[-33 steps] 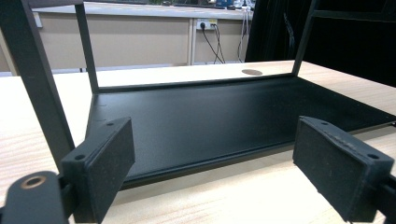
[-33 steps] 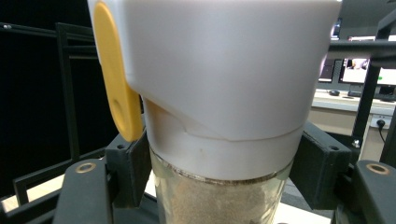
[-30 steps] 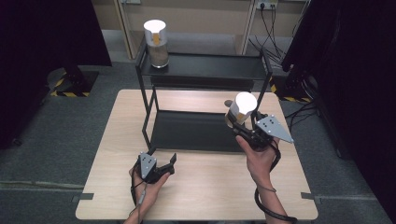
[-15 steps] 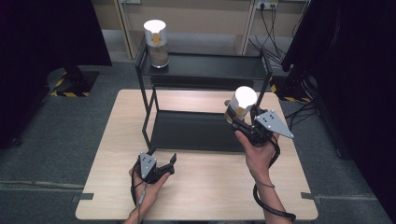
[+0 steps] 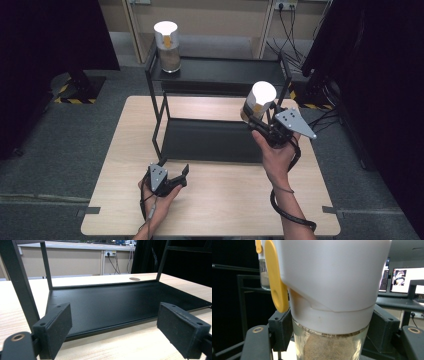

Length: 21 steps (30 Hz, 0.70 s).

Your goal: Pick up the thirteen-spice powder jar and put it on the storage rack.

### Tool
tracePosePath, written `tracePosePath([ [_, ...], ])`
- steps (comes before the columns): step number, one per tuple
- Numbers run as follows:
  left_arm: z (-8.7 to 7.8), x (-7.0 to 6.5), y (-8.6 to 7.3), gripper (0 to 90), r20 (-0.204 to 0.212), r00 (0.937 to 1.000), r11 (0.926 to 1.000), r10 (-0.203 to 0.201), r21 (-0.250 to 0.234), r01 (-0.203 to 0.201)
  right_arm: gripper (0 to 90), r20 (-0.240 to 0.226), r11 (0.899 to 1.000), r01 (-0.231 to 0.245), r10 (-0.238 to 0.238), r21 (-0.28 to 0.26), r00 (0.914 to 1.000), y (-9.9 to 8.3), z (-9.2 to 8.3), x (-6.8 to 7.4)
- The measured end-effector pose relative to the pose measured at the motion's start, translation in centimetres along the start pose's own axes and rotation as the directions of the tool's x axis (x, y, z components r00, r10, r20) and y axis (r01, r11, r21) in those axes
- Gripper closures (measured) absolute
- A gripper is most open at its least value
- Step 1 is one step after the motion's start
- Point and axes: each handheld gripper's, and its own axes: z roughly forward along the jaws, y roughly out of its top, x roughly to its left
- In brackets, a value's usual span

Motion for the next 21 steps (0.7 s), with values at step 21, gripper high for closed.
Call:
tracePosePath([
  [21, 0.0, 0.0, 0.0, 12.2, 0.000, 1.0000, 1.0000, -0.004, -0.001, 0.004, 30.8, 0.022, 1.000, -0.003, 0.003, -0.023, 0.9998, 2.3, 1.0, -0.5],
])
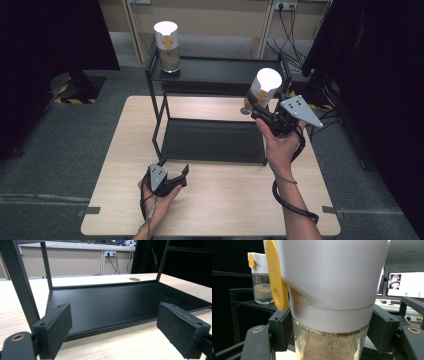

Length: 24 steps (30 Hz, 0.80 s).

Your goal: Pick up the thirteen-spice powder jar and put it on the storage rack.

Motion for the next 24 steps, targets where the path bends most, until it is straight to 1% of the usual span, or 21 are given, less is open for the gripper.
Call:
tracePosePath([
  [15, 0.0, 0.0, 0.0, 12.2, 0.000, 1.0000, 1.0000, -0.005, 0.000, 0.005, 30.8, 0.001, 1.000, -0.001, 0.001, -0.020, 1.0000, 2.3, 1.4, 0.0],
  [20, 0.0, 0.0, 0.0, 12.2, 0.001, 1.0000, 1.0000, -0.001, 0.000, 0.001, 30.8, 0.003, 1.000, -0.005, 0.005, -0.012, 1.0000, 2.9, 2.1, -0.1],
  [24, 0.0, 0.0, 0.0, 12.3, 0.001, 1.0000, 1.0000, -0.006, 0.000, 0.006, 30.8, 0.009, 1.000, -0.003, 0.003, -0.007, 1.0000, 3.5, 2.8, -0.3],
])
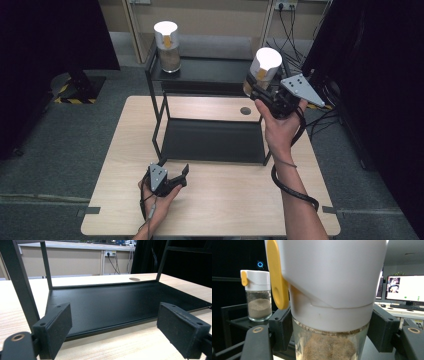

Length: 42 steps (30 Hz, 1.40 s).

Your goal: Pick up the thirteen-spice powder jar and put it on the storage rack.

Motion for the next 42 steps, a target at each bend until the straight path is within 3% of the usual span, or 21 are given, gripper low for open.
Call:
tracePosePath([
  [22, 0.0, 0.1, 0.0, 12.3, 0.002, 1.0000, 1.0000, -0.001, -0.001, 0.001, 30.8, 0.059, 0.996, 0.000, -0.005, 0.087, 0.9983, 3.4, 5.6, -0.8],
  [31, 0.0, 0.1, 0.0, 12.2, 0.003, 1.0000, 1.0000, -0.001, -0.002, 0.001, 30.8, 0.090, 0.988, -0.016, 0.002, 0.152, 0.9959, 3.6, 8.1, -0.9],
  [42, 0.0, 0.1, 0.0, 12.2, 0.004, 1.0000, 1.0000, 0.000, -0.002, 0.000, 30.7, 0.122, 0.983, -0.025, 0.003, 0.183, 0.9926, 3.6, 9.2, -1.2],
])
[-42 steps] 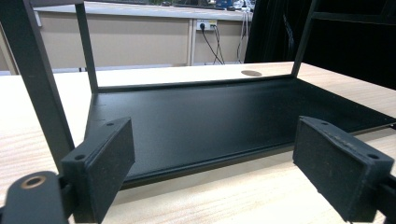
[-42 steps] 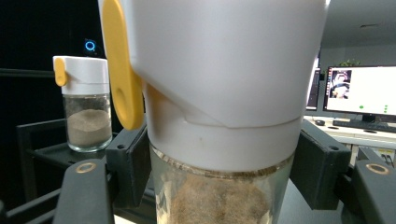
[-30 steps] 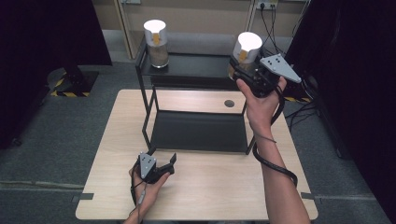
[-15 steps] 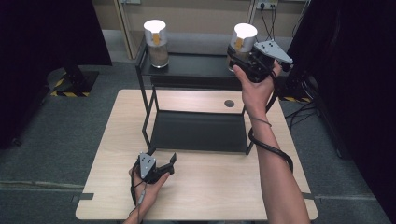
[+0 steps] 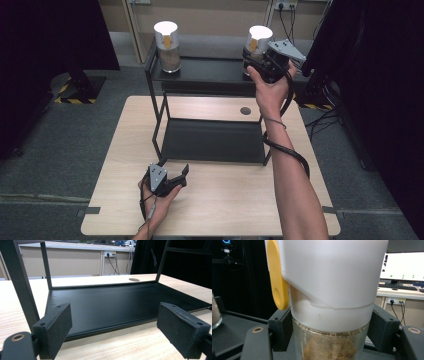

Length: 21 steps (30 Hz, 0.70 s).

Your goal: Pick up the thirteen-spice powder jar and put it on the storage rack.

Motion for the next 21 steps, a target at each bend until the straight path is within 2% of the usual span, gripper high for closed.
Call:
tracePosePath([
  [5, -0.01, 0.03, -0.02, 12.2, 0.002, 1.0000, 1.0000, -0.001, -0.001, 0.001, 30.7, 0.004, 1.000, -0.007, 0.007, 0.000, 1.0000, -0.15, 0.22, -0.10],
  [9, 0.00, 0.02, -0.01, 12.3, 0.002, 1.0000, 1.0000, -0.001, 0.000, 0.001, 30.6, 0.003, 1.000, 0.009, -0.009, -0.002, 1.0000, -0.24, 0.25, 0.12],
  [17, 0.00, -0.02, -0.02, 12.2, 0.002, 1.0000, 1.0000, 0.002, -0.001, -0.002, 30.3, 0.001, 1.000, -0.004, 0.004, -0.019, 1.0000, -0.74, 0.19, 0.20],
  [21, 0.00, -0.02, -0.02, 12.3, 0.002, 1.0000, 1.0000, 0.002, -0.001, -0.002, 25.9, -0.005, 1.000, -0.016, 0.016, -0.015, 0.9999, -0.79, 0.16, 0.13],
])
